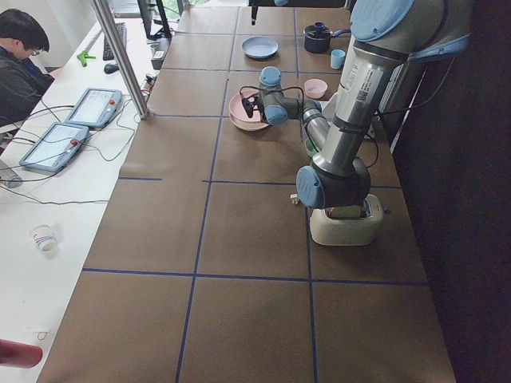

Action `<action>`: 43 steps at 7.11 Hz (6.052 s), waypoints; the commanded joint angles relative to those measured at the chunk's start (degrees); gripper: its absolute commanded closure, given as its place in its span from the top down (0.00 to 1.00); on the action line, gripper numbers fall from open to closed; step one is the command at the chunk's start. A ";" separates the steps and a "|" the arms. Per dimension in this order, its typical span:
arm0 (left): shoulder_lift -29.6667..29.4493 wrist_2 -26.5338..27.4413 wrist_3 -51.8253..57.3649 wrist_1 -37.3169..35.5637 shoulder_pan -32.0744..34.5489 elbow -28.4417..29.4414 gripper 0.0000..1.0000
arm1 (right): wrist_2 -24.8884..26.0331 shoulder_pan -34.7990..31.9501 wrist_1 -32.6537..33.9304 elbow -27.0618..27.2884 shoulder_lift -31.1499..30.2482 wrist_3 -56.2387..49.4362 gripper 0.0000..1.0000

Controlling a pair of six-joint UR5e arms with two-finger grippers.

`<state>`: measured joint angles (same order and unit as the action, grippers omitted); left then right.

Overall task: Stack three plates with pink and blue
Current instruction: 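Lower the pink plate onto the cream plate and open the left gripper, then withdraw the left gripper while the right gripper reaches to the light blue plate rim, then grasp and lift the light blue plate with the right gripper, then carry the light blue plate over the pink plate and lower it on top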

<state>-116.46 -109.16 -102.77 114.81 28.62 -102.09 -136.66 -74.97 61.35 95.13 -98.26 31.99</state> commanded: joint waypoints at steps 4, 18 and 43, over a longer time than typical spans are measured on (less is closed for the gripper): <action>0.61 -3.83 0.29 -0.11 4.67 -1.18 1.00 | 0.60 0.87 -2.54 -2.75 0.00 0.18 1.00; 12.30 -10.11 8.44 -1.77 13.92 -7.25 1.00 | 5.97 9.58 -27.24 -14.19 -2.55 14.15 0.00; 30.15 -25.84 92.58 -12.33 51.89 4.80 1.00 | 31.28 44.56 5.27 7.43 34.54 48.61 0.99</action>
<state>-86.17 -135.00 -10.19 102.48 80.51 -97.29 -105.16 -30.34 66.61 102.34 -63.54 80.96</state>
